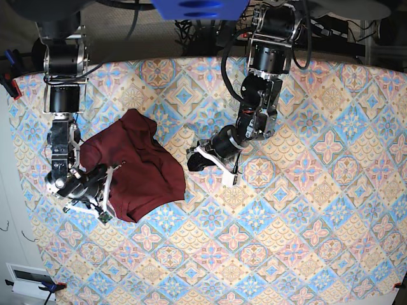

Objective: Layout the t-shirt on the table in an organized manner, then fold the t-shirt properly

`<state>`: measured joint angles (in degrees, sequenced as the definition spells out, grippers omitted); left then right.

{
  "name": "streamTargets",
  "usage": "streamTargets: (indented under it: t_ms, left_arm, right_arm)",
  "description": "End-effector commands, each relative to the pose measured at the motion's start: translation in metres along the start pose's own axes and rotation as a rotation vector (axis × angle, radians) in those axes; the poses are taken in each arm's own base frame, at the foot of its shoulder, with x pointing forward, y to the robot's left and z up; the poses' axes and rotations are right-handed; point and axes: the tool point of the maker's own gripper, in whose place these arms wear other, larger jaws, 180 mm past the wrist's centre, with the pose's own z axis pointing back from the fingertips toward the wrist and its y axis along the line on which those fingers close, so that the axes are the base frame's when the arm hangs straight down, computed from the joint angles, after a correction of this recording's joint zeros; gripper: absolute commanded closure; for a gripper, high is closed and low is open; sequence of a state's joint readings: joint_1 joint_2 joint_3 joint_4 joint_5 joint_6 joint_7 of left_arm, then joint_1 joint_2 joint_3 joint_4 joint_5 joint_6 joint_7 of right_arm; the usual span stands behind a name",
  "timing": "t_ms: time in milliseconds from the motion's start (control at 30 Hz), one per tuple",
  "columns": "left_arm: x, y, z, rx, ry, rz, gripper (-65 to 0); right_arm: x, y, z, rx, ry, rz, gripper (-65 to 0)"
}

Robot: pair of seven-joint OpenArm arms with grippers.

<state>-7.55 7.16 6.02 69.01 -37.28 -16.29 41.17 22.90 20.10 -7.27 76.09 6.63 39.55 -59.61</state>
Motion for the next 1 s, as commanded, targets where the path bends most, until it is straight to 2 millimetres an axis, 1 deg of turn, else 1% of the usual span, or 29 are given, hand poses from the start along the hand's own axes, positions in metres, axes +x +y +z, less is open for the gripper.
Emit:
streamTargets:
  t_ms: [0, 133, 167, 267, 367, 433, 567, 633, 700, 767, 867, 967]
  left_arm:
    - [0.015, -0.014, -0.002, -0.04, -0.046, -0.006, 0.0]
    - [0.002, -0.023, -0.006, -0.058, -0.006, -0.034, 0.0]
    - [0.0, -0.025, -0.007, -0.063, 0.0, -0.039, 0.0]
    - [0.0, -0.031, -0.009, -0.075, 0.004, -0.045, 0.0]
    - [-0.003, -0.035, -0.011, -0.083, 0.012, -0.053, 0.0]
    - [-0.004, -0.037, -0.012, -0.087, 0.016, -0.058, 0.0]
    - [-0.004, -0.037, -0.012, -0.087, 0.016, -0.058, 0.0]
    - [-0.004, -0.037, -0.012, -0.087, 0.017, -0.057, 0.0]
    - [-0.004, -0.037, -0.012, -0.087, 0.017, -0.057, 0.0]
    - [-0.004, -0.037, -0.012, -0.087, 0.017, -0.057, 0.0]
    - [-0.004, -0.037, -0.012, -0.087, 0.017, -0.057, 0.0]
    - [-0.005, -0.037, -0.011, -0.086, 0.018, -0.056, 0.0]
  right_arm:
    - [0.002, -0.009, 0.003, -0.004, -0.026, -0.007, -0.3]
    - [-0.02, -0.014, -0.007, 0.012, 0.001, -0.043, -0.3]
    - [-0.028, -0.017, -0.008, 0.014, 0.014, -0.054, -0.3]
    - [-0.051, -0.022, -0.016, 0.028, 0.033, -0.095, -0.3]
    - [-0.068, -0.025, -0.022, 0.038, 0.038, -0.133, -0.3]
    - [-0.081, -0.032, -0.023, 0.035, 0.043, -0.165, -0.3]
    - [-0.095, -0.047, -0.018, 0.01, 0.027, -0.256, -0.3]
    - [-0.101, -0.055, -0.015, -0.006, 0.032, -0.272, -0.3]
    - [-0.104, -0.054, -0.015, -0.003, 0.044, -0.261, -0.3]
    - [-0.106, -0.049, -0.017, 0.008, 0.064, -0.245, -0.3]
    - [-0.127, -0.031, -0.02, 0.033, 0.101, -0.242, -0.3]
    - [-0.131, -0.022, -0.017, 0.035, 0.106, -0.217, -0.3]
